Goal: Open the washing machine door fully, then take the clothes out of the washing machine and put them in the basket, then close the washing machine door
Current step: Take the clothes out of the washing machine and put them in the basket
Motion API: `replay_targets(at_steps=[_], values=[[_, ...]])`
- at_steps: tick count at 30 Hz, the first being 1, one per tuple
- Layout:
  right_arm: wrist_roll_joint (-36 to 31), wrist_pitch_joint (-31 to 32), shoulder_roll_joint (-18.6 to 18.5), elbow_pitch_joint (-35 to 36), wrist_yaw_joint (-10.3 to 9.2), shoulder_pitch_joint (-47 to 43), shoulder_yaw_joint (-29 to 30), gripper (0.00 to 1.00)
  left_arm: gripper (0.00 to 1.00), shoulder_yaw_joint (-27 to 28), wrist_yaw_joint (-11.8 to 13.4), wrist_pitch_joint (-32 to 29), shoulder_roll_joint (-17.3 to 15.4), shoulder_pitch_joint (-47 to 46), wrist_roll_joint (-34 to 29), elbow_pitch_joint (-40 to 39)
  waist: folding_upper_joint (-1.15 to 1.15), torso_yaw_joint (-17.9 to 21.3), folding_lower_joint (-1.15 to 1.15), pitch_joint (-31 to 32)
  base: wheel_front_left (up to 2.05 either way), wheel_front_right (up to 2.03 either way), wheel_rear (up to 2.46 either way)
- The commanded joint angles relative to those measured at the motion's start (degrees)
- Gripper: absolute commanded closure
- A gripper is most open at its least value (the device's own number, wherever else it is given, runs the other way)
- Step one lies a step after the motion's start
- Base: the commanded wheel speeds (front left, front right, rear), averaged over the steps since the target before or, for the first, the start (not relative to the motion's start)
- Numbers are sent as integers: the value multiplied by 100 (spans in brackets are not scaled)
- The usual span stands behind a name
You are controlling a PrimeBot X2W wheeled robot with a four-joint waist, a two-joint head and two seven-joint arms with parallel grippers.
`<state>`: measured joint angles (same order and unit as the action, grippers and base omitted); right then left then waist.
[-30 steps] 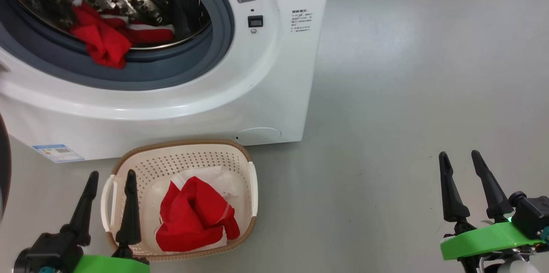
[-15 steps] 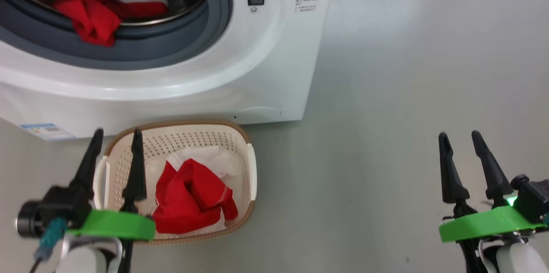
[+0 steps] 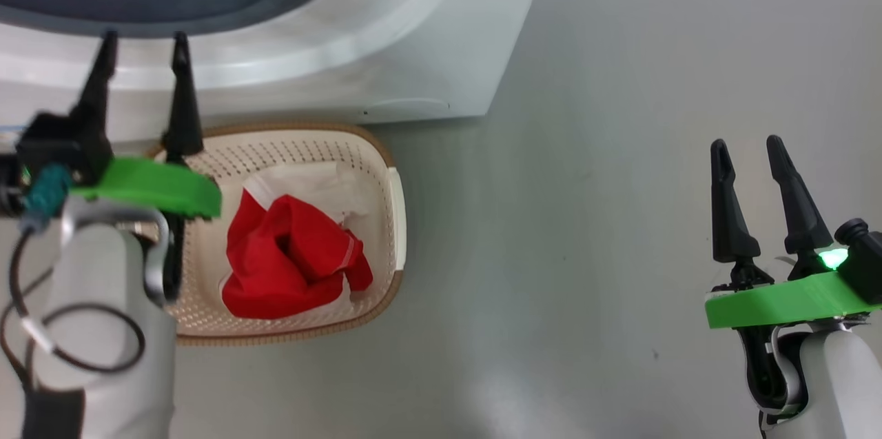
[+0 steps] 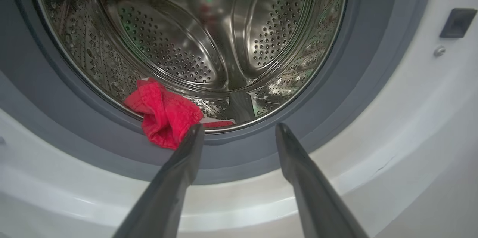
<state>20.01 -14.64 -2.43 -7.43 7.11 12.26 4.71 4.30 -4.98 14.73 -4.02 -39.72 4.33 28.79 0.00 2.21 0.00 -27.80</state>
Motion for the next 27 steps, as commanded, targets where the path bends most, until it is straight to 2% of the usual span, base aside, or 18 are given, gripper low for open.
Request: replay_targets(at_steps=[1,11,23,27], values=[[63,-36,-44,136,37,86,-148,0,0,161,102,27,-260,-297,-84,103,0,-14,0,-355,0,0,0],[158,-36,-44,-88,37,265,-228,0,0,146,371,27,-627,-1784,-208,1291,0,46,0,-803,0,0,0],[223,-36,-44,12,37,503,-271,0,0,115,504,27,-1092,-2790,-267,2292,0,193,0,-1283,0,0,0],[232,-36,-44,42,37,548,-279,0,0,98,538,27,-1153,-2955,-269,2469,0,212,0,-1359,0,0,0]])
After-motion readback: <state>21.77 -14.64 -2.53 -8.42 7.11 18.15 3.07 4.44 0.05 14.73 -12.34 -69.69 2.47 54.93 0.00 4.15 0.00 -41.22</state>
